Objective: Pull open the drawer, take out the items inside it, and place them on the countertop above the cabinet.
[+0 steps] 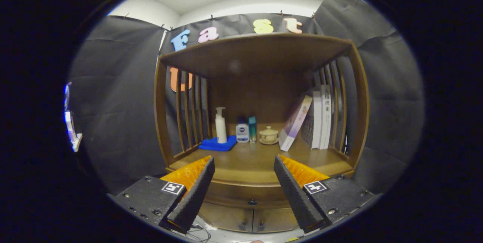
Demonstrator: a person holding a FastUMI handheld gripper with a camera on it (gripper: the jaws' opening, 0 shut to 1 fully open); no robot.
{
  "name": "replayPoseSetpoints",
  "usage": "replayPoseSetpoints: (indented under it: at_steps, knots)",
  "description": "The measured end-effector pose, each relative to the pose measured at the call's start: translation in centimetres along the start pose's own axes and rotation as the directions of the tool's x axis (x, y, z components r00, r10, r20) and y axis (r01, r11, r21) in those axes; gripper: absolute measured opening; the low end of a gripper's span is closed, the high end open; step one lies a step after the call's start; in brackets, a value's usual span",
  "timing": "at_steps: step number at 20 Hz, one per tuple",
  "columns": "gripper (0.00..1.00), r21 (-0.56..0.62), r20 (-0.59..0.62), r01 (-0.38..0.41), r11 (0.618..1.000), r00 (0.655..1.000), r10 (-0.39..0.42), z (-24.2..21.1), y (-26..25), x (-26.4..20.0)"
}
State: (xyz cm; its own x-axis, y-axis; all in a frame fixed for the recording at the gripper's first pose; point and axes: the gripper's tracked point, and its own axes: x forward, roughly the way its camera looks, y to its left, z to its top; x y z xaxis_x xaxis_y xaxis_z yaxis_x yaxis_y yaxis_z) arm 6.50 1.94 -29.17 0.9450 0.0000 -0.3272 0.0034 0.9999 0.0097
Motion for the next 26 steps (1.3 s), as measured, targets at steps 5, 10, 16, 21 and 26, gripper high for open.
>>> replayPoseSetpoints:
  at_steps: [5, 10, 16, 21, 26]
  knots:
    - [0.95, -0.043, -0.087, 0.031, 0.999, 0.996, -0.034, -6.0, -0.3, 3.2]
    - [0.85, -0.035, -0.153, 0.043, 0.998, 0.987, -0.048, -10.5, -1.2, 6.2]
    - [0.70, -0.072, -0.201, 0.070, 0.995, 0.976, -0.083, -14.5, -2.3, 8.2]
    - [0.55, -0.063, -0.236, 0.106, 0.992, 0.964, -0.118, -16.5, -2.6, 9.2]
    - [0.35, 0.000, -0.254, 0.130, 0.992, 0.959, -0.125, -16.9, -2.4, 9.4]
